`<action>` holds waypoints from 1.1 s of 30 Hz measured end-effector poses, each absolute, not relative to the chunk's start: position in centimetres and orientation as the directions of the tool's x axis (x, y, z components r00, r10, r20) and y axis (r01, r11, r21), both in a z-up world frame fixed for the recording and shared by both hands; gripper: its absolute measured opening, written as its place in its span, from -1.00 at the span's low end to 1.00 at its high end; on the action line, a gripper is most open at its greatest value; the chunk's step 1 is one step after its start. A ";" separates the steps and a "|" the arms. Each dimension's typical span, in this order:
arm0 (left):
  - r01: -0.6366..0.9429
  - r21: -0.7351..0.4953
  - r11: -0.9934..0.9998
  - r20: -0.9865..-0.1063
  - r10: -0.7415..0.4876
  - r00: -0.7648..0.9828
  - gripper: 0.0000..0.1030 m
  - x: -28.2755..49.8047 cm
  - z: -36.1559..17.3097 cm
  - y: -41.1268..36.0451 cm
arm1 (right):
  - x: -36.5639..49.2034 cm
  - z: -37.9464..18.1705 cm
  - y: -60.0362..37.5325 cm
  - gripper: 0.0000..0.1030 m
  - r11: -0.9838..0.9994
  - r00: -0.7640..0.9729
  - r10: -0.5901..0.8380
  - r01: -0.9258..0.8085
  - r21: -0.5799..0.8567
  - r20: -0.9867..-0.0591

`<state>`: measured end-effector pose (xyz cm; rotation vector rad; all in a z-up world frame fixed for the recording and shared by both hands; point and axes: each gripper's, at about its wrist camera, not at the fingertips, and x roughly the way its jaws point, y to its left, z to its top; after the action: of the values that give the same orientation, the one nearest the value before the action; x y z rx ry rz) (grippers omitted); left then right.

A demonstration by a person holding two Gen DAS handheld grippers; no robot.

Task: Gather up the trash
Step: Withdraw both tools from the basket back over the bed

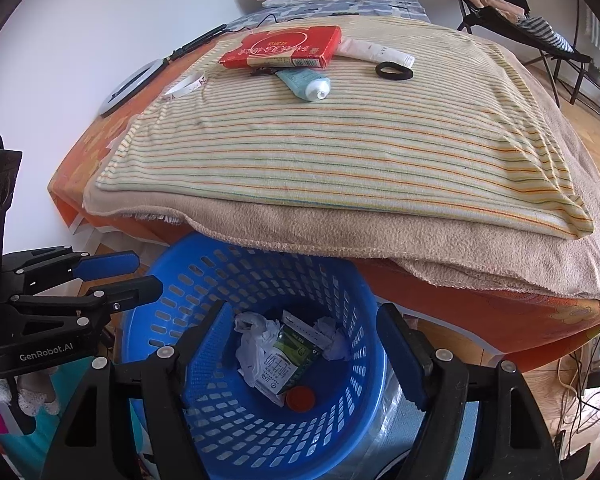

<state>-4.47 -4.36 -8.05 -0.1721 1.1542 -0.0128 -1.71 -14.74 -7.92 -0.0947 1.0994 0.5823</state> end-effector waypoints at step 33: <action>-0.279 -0.186 0.942 -0.863 -0.021 0.505 -0.18 5.1 -1.4 10.5 | 7.2 -2.2 -11.8 0.61 0.805 0.385 0.460 -0.562 0.192 -0.800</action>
<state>5.14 10.49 -1.44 -0.3212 1.0339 0.1593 7.21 -11.77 -2.18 -0.1173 0.9784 0.6524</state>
